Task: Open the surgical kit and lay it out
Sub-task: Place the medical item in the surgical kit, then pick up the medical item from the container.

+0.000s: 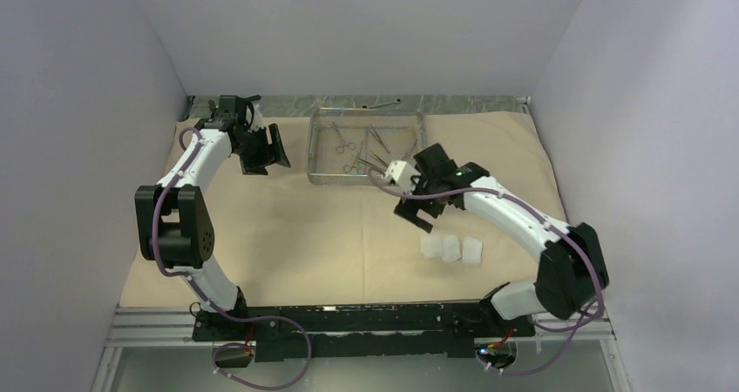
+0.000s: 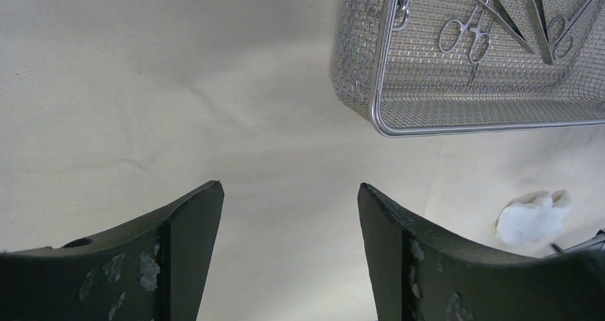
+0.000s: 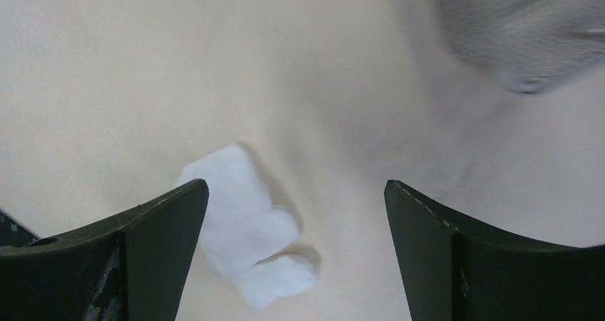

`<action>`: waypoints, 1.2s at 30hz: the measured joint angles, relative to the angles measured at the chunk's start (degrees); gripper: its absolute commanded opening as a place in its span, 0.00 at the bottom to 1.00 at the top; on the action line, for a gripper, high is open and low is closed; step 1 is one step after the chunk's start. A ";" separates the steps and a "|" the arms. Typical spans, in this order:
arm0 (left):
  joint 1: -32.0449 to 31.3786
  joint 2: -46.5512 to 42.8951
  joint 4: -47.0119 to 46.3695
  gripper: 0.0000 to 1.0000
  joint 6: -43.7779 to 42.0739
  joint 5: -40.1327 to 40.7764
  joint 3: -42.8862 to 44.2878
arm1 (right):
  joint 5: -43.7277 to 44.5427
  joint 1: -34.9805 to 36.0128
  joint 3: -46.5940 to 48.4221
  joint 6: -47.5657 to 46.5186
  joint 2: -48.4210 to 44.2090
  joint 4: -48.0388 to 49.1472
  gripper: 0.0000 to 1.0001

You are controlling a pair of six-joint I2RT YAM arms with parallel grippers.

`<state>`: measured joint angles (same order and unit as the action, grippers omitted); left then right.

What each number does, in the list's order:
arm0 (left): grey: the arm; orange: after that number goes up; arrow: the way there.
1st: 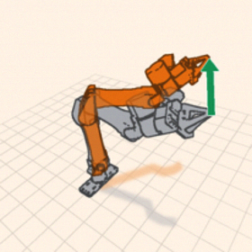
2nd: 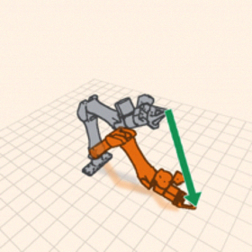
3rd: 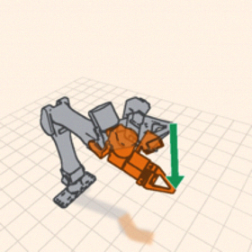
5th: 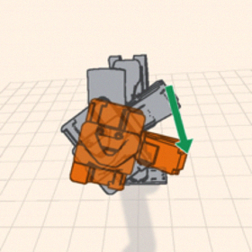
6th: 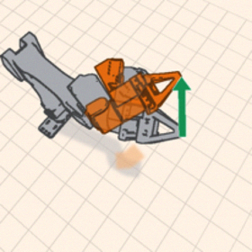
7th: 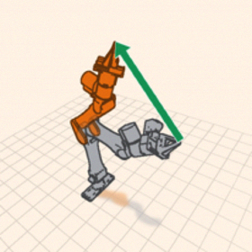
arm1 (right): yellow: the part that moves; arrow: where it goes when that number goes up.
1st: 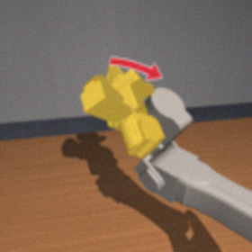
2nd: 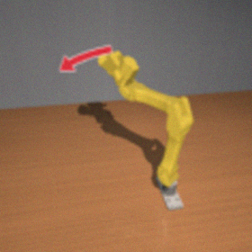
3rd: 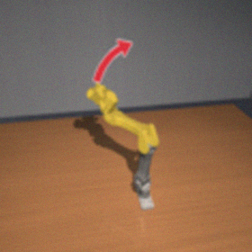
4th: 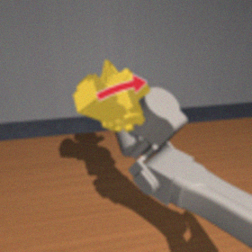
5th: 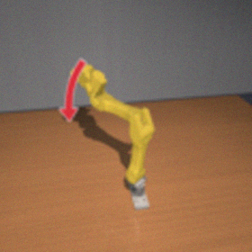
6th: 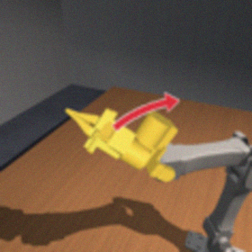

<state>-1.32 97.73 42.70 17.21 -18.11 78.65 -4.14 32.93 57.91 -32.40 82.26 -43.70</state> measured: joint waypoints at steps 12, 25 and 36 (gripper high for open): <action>-0.02 -0.02 0.04 0.77 -0.09 2.05 0.15 | 6.01 -14.82 19.89 25.27 2.45 11.23 0.87; -0.02 -0.09 0.63 0.76 -0.15 4.09 2.27 | 6.16 -8.13 45.90 36.39 33.14 11.28 0.57; 0.00 -0.07 1.44 0.75 0.48 4.02 2.69 | 9.60 -5.64 59.60 37.59 51.98 12.33 0.51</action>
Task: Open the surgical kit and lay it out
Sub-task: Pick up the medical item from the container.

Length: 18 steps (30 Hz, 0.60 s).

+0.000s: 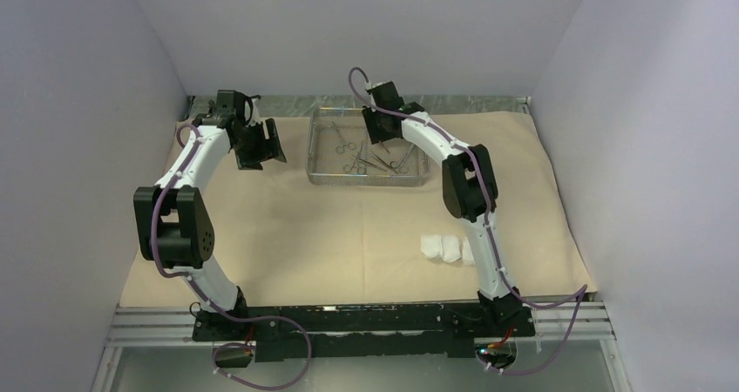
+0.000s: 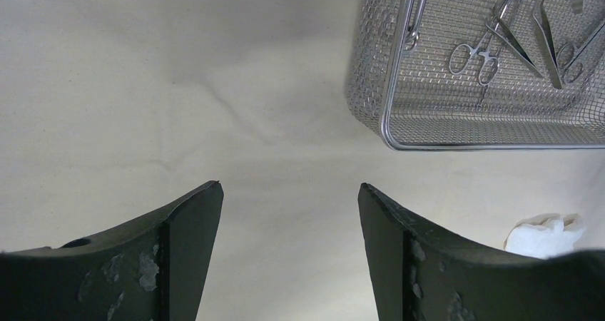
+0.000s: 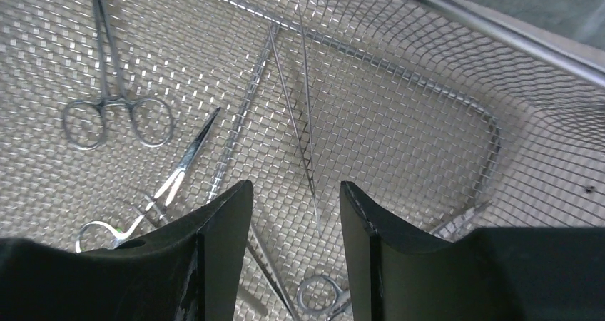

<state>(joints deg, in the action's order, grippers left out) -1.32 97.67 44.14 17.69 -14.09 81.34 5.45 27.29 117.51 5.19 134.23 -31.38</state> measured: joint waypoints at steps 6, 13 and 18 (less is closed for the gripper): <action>0.00 0.13 -0.09 0.75 0.00 -0.17 0.13 | -0.20 -0.11 0.72 -0.57 3.28 -0.13 0.43; 0.00 0.42 -0.09 0.75 0.00 -0.81 0.11 | -1.49 -0.15 1.81 -1.16 4.48 0.33 0.37; 0.00 0.42 -0.09 0.75 -0.02 -1.16 0.13 | -1.40 -0.13 3.52 -1.22 6.27 1.44 0.31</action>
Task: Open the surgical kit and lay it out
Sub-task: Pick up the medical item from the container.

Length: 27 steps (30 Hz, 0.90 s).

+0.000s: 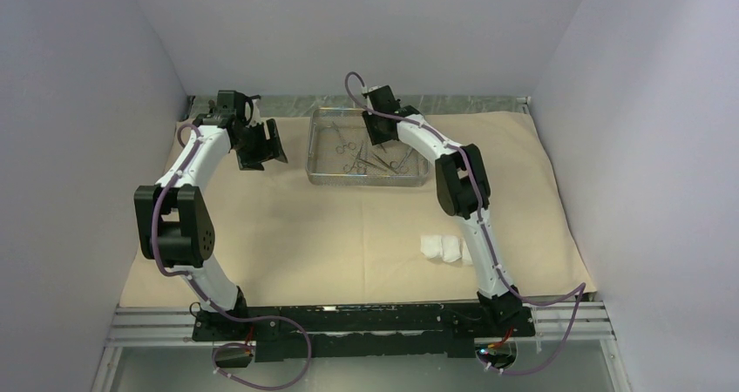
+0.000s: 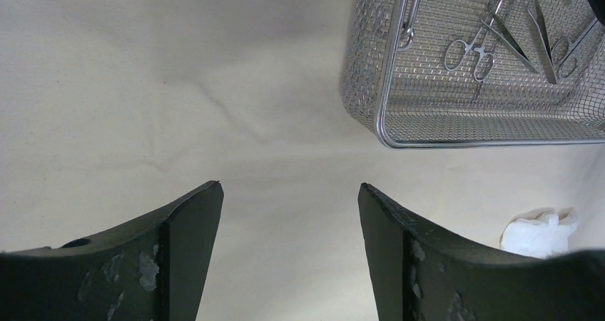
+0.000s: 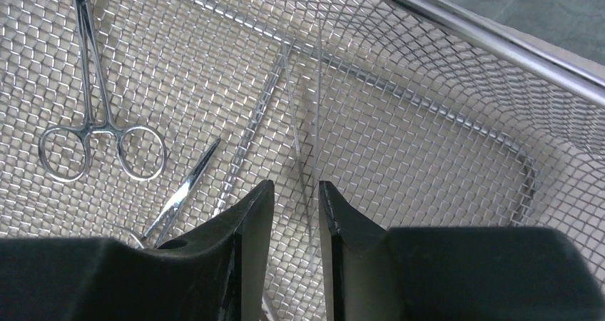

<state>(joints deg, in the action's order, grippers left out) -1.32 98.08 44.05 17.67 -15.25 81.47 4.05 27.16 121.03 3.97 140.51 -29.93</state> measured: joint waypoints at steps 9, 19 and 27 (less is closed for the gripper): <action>0.00 0.00 -0.02 0.75 -0.02 -0.02 -0.02 | 0.07 -0.09 0.94 -0.35 1.60 1.07 0.28; -0.02 0.00 0.00 0.75 -0.07 -0.11 0.00 | 0.59 -0.09 0.94 -0.33 1.62 1.14 0.21; 0.00 -0.07 0.00 0.76 -0.35 -0.07 -0.02 | 1.95 -0.07 2.14 -0.35 1.79 -0.37 0.00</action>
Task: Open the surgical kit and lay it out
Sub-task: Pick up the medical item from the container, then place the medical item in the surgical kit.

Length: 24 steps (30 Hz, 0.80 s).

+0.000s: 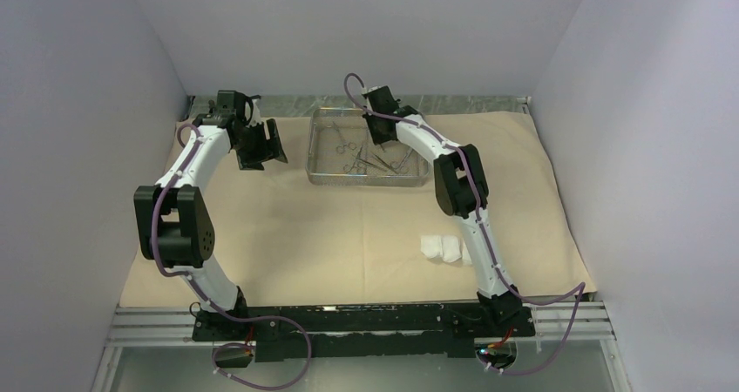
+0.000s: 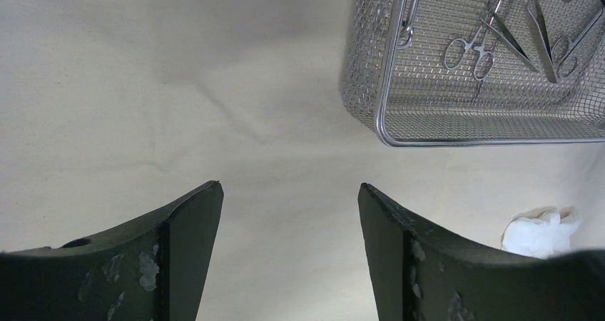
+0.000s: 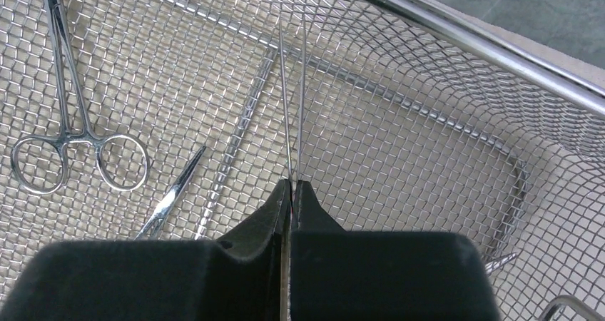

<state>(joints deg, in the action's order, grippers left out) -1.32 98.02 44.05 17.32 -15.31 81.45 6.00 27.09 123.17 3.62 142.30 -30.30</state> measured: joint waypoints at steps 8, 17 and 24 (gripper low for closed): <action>0.00 -0.92 -0.04 0.76 -0.13 0.07 0.02 | 0.07 0.26 -5.99 0.00 -8.46 -5.07 0.00; 0.00 -1.84 -0.13 0.76 -0.13 -0.31 0.00 | -3.91 0.26 -9.11 2.38 -22.97 -10.91 0.00; 0.00 -3.85 -1.44 0.76 0.02 -1.66 -2.12 | -6.32 1.73 -23.63 11.96 -33.53 -14.34 0.00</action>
<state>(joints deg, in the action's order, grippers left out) -1.32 94.17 42.61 17.34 -16.97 79.33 -0.32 28.82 99.55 15.57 108.77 -44.64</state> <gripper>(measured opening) 0.756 0.020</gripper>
